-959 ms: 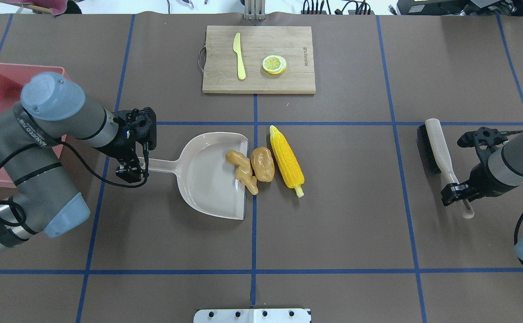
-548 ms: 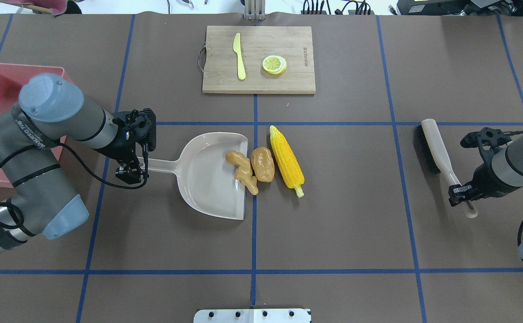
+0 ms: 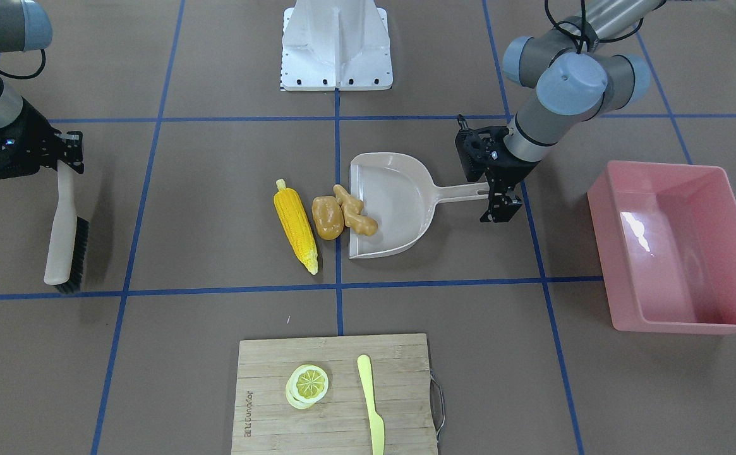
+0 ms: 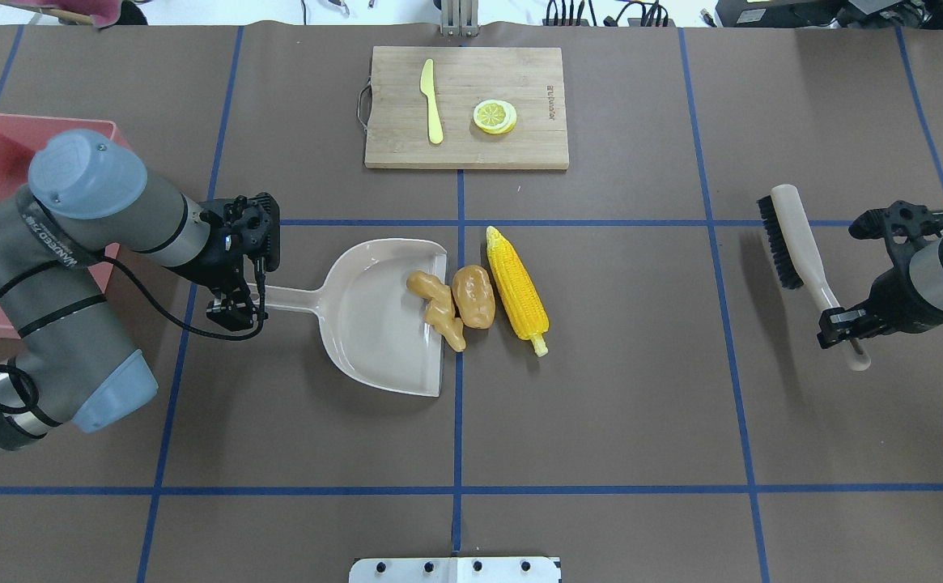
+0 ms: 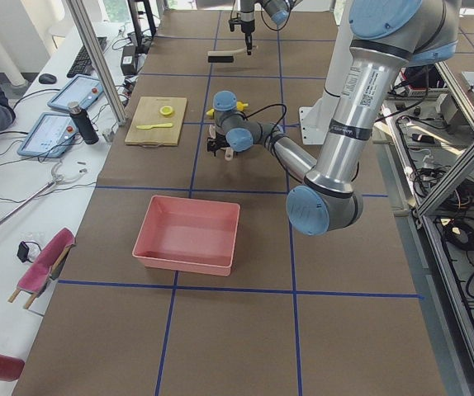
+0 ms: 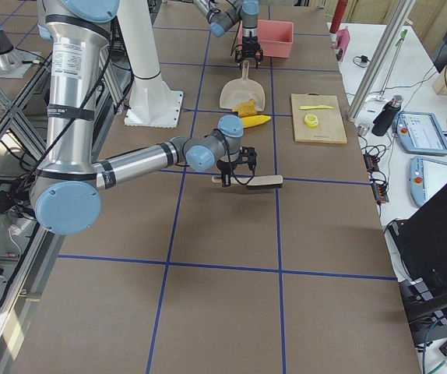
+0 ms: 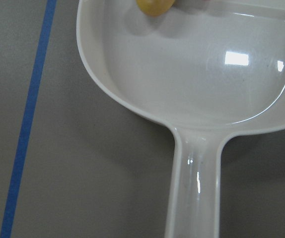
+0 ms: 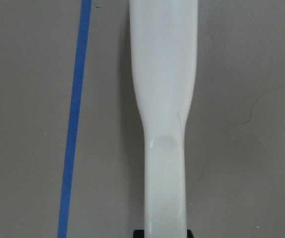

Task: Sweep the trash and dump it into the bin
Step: 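Grasp the dustpan handle with the left gripper while the right gripper lifts the brush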

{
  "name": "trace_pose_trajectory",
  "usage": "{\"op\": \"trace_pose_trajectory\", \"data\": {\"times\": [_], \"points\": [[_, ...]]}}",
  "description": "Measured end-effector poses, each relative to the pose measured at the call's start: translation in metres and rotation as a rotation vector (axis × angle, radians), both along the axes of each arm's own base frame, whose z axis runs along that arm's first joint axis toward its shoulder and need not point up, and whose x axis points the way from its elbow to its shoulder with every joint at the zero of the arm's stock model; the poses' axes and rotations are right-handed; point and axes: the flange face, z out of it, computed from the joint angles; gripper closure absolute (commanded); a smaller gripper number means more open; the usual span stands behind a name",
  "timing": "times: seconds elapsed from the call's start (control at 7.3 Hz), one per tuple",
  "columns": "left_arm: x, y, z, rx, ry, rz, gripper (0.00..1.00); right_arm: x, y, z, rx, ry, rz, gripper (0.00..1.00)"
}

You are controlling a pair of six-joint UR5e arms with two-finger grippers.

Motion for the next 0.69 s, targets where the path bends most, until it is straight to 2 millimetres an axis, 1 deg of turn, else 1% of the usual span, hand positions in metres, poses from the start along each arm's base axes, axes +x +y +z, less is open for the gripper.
{"op": "trace_pose_trajectory", "data": {"times": [0.27, 0.41, 0.69], "points": [[-0.004, 0.001, -0.001, 0.012, 0.014, -0.002, 0.08, 0.014, -0.007, -0.026, 0.014, -0.010, 0.033, 1.00], [-0.005, 0.002, -0.001, 0.019, 0.024, -0.003, 0.08, 0.007, -0.014, -0.044, 0.024, -0.013, 0.033, 1.00], [-0.007, 0.004, 0.004, 0.020, 0.024, -0.003, 0.08, -0.032, -0.034, -0.097, 0.019, 0.018, 0.007, 1.00]]}}
